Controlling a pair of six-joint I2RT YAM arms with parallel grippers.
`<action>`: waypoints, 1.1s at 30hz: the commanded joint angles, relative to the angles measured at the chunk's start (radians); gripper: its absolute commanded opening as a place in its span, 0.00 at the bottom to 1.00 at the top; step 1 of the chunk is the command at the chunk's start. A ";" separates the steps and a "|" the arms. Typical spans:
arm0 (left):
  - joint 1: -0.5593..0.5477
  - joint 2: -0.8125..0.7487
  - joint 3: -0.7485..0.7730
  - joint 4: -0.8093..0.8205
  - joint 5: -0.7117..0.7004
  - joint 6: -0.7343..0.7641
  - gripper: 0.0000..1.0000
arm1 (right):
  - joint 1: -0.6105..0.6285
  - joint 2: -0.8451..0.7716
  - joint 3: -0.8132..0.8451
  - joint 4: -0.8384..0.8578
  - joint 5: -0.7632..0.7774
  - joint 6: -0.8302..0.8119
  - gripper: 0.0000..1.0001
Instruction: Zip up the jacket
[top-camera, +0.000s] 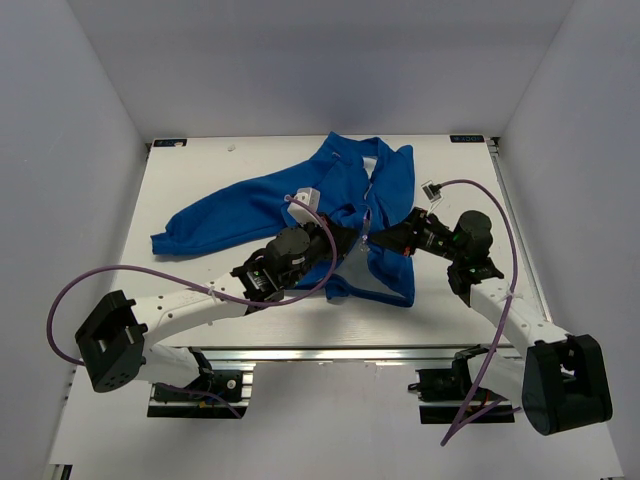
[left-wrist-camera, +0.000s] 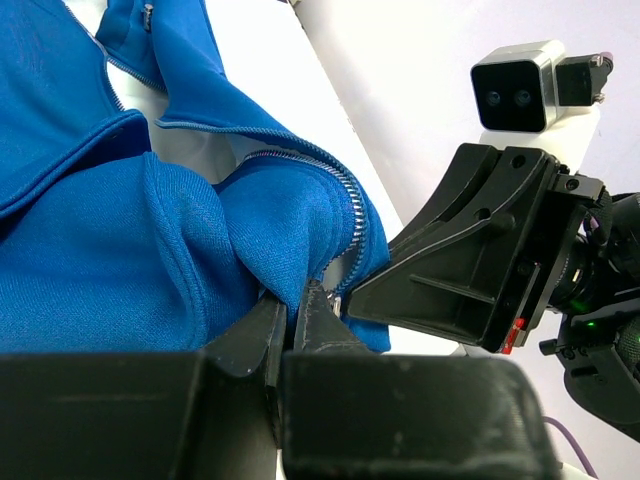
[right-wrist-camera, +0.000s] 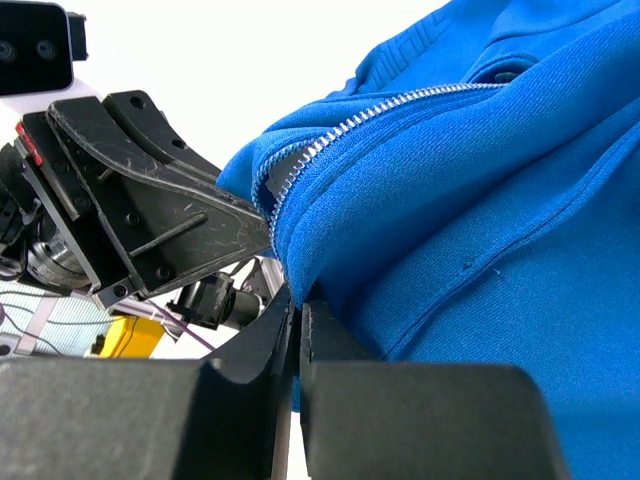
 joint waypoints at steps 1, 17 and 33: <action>-0.004 -0.047 0.006 0.034 0.015 0.014 0.00 | 0.000 0.001 0.042 0.030 -0.048 -0.021 0.00; -0.004 -0.049 -0.011 0.052 0.038 -0.002 0.00 | -0.001 0.014 0.052 0.035 -0.053 -0.016 0.00; -0.004 -0.073 -0.057 0.089 0.092 -0.023 0.00 | 0.000 0.001 0.056 0.063 0.001 -0.001 0.00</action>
